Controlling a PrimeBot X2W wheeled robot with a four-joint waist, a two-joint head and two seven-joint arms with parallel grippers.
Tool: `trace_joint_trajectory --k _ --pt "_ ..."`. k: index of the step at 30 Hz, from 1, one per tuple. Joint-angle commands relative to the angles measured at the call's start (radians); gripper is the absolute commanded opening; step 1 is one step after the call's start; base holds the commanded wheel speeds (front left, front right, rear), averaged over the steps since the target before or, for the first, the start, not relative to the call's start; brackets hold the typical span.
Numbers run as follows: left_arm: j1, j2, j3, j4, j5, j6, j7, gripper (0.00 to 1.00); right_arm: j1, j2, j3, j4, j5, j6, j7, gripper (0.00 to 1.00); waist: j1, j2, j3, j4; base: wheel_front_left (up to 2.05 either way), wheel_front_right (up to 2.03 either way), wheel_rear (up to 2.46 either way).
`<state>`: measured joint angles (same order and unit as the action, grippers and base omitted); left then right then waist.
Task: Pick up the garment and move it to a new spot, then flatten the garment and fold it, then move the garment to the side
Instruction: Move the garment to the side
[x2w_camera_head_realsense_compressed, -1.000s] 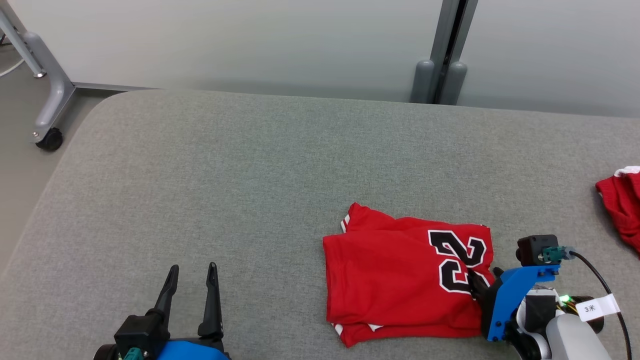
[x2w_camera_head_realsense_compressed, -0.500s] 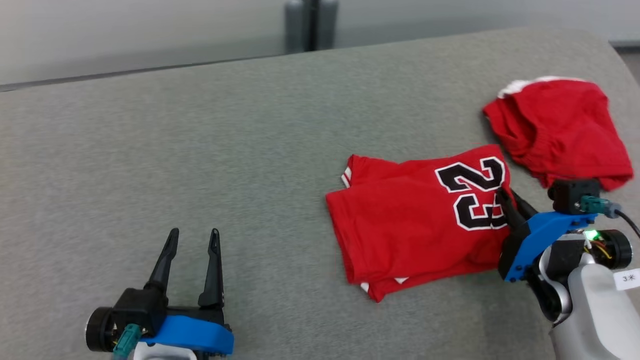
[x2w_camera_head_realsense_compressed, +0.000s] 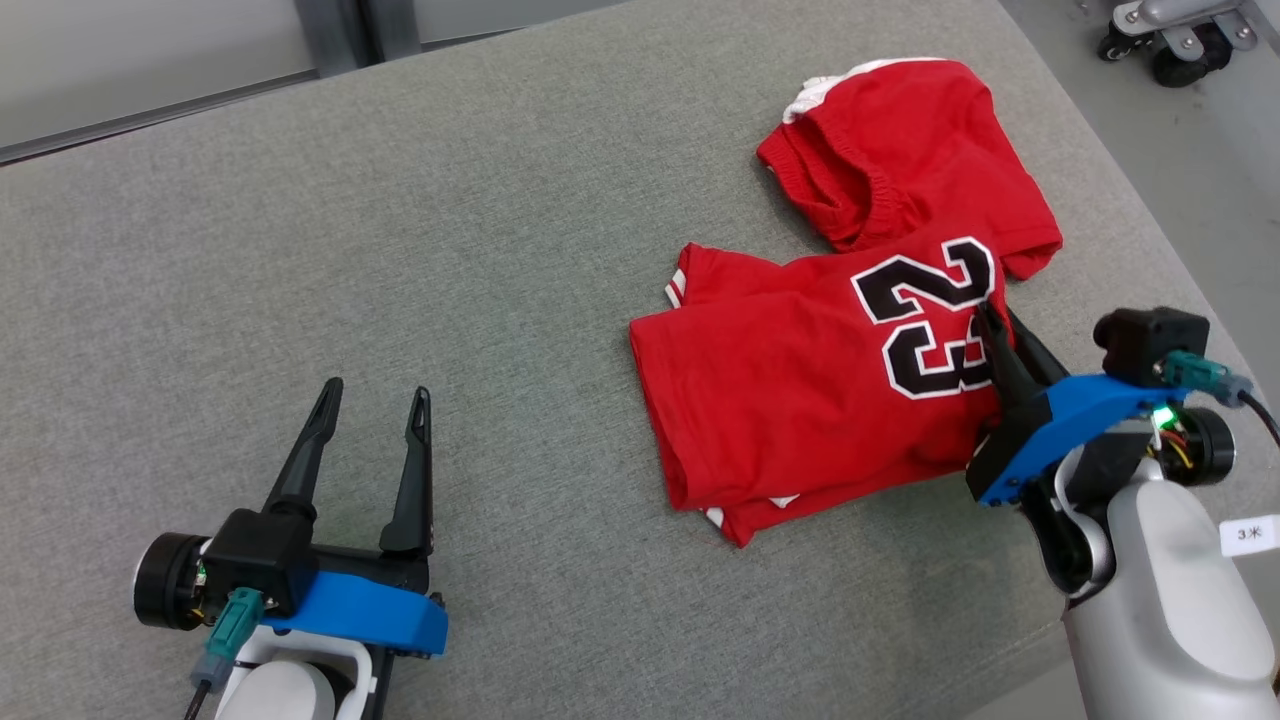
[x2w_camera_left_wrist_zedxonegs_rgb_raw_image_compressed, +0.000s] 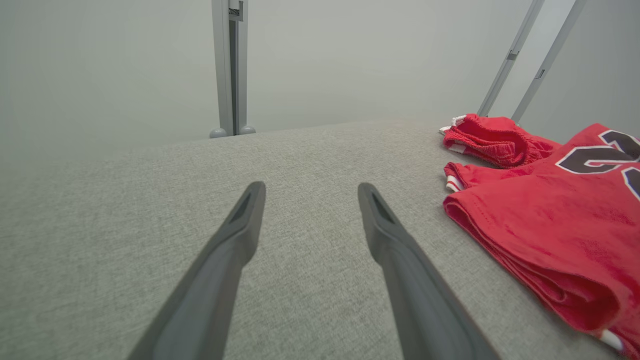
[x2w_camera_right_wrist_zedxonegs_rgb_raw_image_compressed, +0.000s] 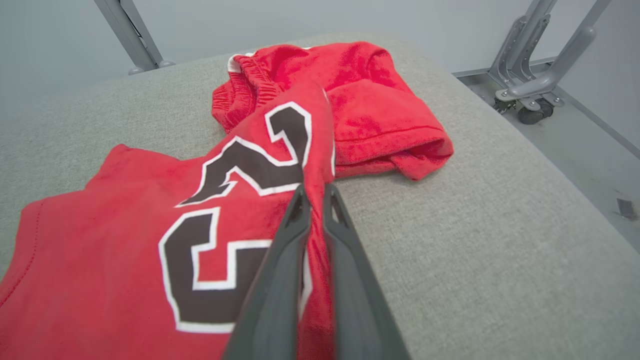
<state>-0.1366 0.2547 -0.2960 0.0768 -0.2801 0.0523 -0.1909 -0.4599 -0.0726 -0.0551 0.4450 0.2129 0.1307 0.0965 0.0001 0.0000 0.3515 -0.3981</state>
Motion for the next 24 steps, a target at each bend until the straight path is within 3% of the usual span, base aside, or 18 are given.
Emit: trace_joint_trajectory --k 1,9,14,24 --pt "-0.012 0.007 0.002 -0.003 0.006 -0.001 0.002 1.0 -0.027 0.003 0.005 0.0 -0.005 0.0 -0.004 0.0 -0.0001 0.0 0.0 0.002 0.0 0.0 0.0" --pt "0.0 -0.003 -0.003 0.005 -0.007 0.009 -0.006 1.0 -0.184 -0.043 0.069 -0.004 -0.002 0.0 0.055 0.0 -0.0001 0.0 -0.01 0.076 0.0 0.0 0.0" --pt "-0.008 -0.016 -0.013 0.021 -0.011 0.008 -0.017 1.0 -0.3 -0.085 0.041 0.042 0.008 0.0 0.105 0.0 -0.0001 0.0 -0.01 0.133 0.0 0.0 0.0" --pt "-0.004 -0.022 -0.026 0.024 -0.016 0.011 -0.031 1.0 -0.361 -0.279 -0.084 0.108 -0.028 0.0 0.21 0.0 -0.0001 0.0 0.0 0.224 0.0 0.0 0.0"
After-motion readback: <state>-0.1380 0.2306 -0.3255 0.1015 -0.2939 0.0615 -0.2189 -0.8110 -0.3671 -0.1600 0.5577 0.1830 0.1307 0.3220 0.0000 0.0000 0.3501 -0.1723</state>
